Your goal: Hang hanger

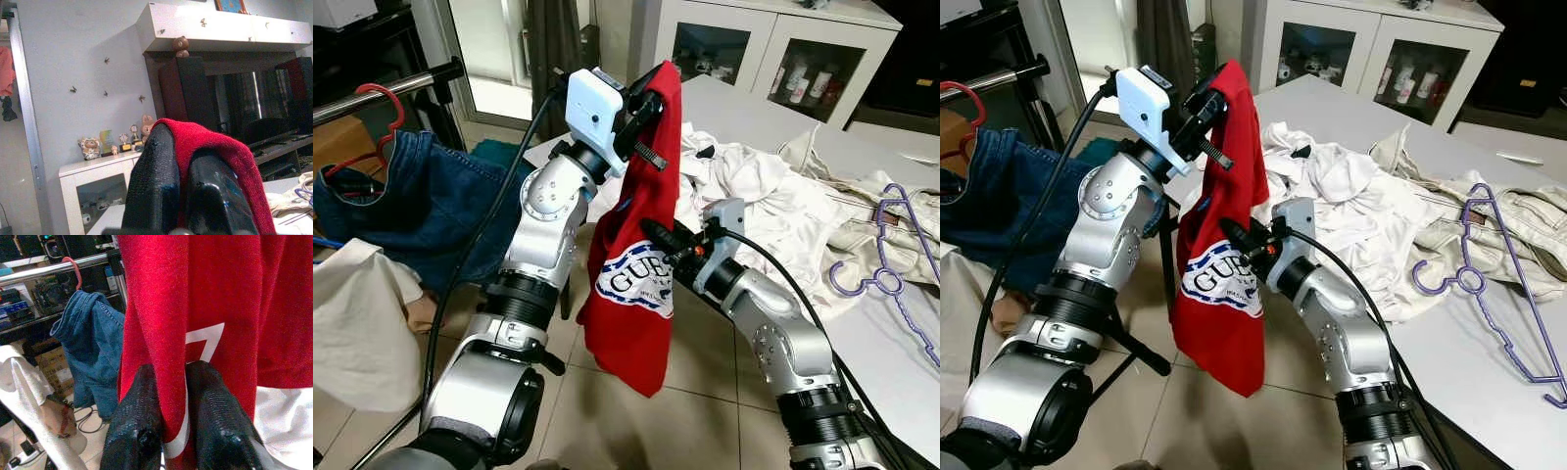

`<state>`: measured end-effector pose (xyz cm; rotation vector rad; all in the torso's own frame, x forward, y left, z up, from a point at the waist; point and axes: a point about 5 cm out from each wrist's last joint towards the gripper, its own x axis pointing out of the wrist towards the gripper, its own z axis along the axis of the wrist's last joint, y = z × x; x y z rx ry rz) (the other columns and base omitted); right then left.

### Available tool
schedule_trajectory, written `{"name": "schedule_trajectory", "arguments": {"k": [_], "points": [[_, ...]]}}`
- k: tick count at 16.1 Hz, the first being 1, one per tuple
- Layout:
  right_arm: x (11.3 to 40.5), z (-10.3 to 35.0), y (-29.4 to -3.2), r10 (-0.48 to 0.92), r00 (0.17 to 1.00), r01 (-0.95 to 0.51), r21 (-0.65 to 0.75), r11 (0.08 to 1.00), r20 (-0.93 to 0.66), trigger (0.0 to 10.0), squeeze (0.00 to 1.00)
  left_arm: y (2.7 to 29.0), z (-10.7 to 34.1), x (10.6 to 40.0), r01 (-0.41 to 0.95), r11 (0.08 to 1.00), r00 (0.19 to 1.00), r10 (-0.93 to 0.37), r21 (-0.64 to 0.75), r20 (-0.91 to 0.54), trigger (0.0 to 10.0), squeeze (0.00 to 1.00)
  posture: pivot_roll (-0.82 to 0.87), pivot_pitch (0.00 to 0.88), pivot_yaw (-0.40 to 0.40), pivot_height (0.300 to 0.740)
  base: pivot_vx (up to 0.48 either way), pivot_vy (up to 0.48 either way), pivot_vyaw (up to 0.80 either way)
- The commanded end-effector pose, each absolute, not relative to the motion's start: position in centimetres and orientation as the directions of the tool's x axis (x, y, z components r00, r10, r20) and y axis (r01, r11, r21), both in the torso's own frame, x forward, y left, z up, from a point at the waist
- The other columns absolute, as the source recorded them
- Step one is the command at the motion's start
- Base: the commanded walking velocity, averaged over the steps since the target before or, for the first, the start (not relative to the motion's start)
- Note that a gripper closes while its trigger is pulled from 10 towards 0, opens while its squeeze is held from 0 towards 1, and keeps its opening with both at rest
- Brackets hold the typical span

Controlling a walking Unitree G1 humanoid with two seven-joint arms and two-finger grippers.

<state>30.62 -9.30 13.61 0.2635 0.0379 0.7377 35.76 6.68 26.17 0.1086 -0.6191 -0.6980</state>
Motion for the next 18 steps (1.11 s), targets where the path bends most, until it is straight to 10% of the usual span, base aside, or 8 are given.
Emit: {"name": "schedule_trajectory", "arguments": {"k": [1, 14, 18], "points": [[30.8, 14.1, -9.8, 0.653, 0.754, -0.65, 0.239, 0.722, 0.078, 0.0, 0.0, 6.4, 27.2, 35.4, 0.564, 0.768, 0.571, -0.629, 0.305, 0.528, 0.0, 0.0, -0.02, 0.0, -0.029, 0.74, 0.0, 0.0, 0.0], [31.0, 14.3, -9.9, 0.627, 0.775, -0.626, 0.226, 0.747, 0.075, 0.0, 0.0, 6.5, 26.9, 35.6, 0.556, 0.784, 0.597, -0.607, 0.276, 0.524, 0.0, 0.0, -0.02, 0.0, -0.034, 0.74, 0.0, 0.0, 0.0], [30.9, 13.9, -9.9, 0.615, 0.787, -0.61, 0.231, 0.758, 0.059, 0.0, 0.0, 7.4, 25.3, 36.5, 0.553, 0.831, 0.7, -0.504, 0.063, 0.506, 0.0, 0.0, -0.02, 0.0, -0.035, 0.74, 0.0, 0.0, 0.0]]}}
